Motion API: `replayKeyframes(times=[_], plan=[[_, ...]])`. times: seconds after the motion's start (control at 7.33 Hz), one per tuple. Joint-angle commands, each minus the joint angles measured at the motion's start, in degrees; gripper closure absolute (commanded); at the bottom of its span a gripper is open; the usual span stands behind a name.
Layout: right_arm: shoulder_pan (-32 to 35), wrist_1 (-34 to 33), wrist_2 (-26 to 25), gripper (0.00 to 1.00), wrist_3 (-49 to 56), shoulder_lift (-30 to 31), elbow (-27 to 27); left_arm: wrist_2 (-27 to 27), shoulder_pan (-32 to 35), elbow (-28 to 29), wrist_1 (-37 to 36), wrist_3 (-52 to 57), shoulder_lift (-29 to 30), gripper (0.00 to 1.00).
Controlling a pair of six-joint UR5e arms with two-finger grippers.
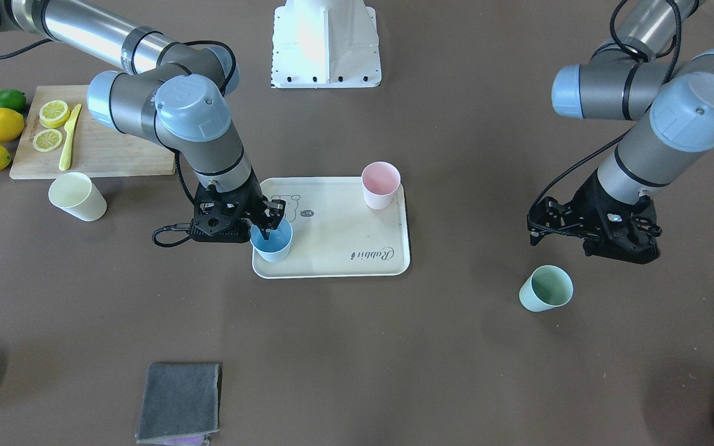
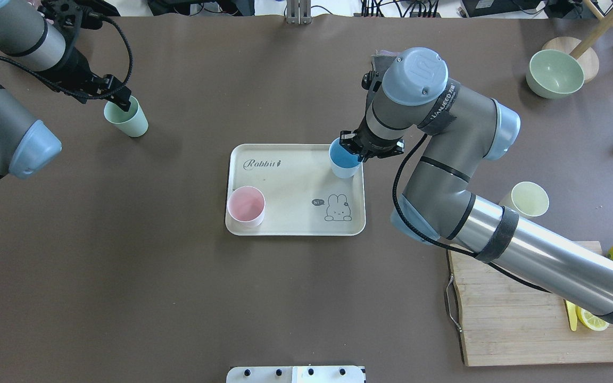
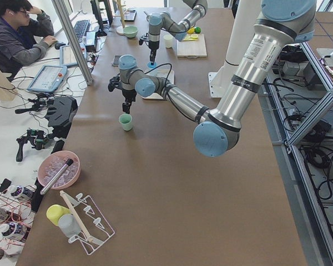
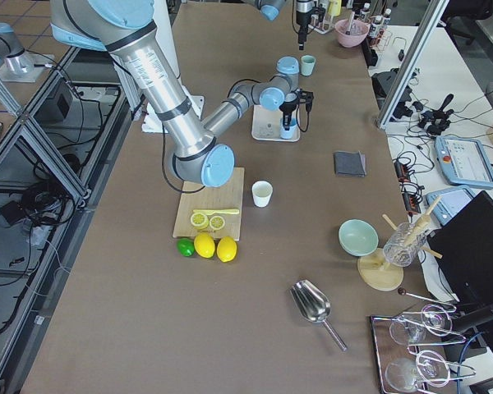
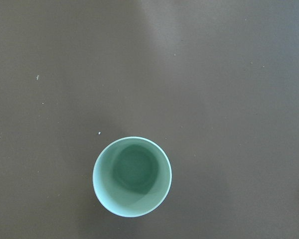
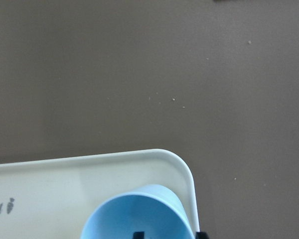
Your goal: Place all cups on tray
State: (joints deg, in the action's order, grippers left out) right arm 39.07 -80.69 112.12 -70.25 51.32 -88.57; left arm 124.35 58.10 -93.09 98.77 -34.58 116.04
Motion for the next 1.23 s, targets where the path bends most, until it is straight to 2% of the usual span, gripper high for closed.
replayKeyframes(times=[0.0, 0.14, 0.41, 0.55, 0.68, 0.95, 1.09], plan=[[2.8, -0.9, 1.3, 0.0, 0.5, -0.3, -2.5, -0.2, 0.2, 4.6, 3.9, 2.0, 0.0, 0.02], [5.4, -2.8, 4.2, 0.0, 1.5, 0.5, -4.5, -0.2, 0.6, 7.5, 6.4, 2.3, 0.1, 0.02], [9.1, -10.3, 6.6, 0.0, 9.0, 4.5, -12.7, -0.5, 0.6, 10.2, 7.8, 2.4, 0.2, 0.03], [11.6, -12.6, 9.0, 0.0, 12.4, 7.1, -16.2, -0.5, 0.6, 11.3, 9.0, 2.4, 0.2, 0.14], [13.8, -12.7, 10.4, 0.0, 14.9, 9.6, -18.1, -0.6, 0.5, 13.8, 11.6, 2.3, 0.4, 0.31], [16.0, -12.7, 10.9, 0.0, 20.0, 13.4, -20.4, -0.6, 0.2, 17.7, 15.6, 2.2, 0.8, 0.45], [17.8, -12.6, 12.1, 0.0, 22.4, 15.0, -20.9, -0.6, -0.1, 17.7, 15.8, 2.1, 0.8, 0.56]])
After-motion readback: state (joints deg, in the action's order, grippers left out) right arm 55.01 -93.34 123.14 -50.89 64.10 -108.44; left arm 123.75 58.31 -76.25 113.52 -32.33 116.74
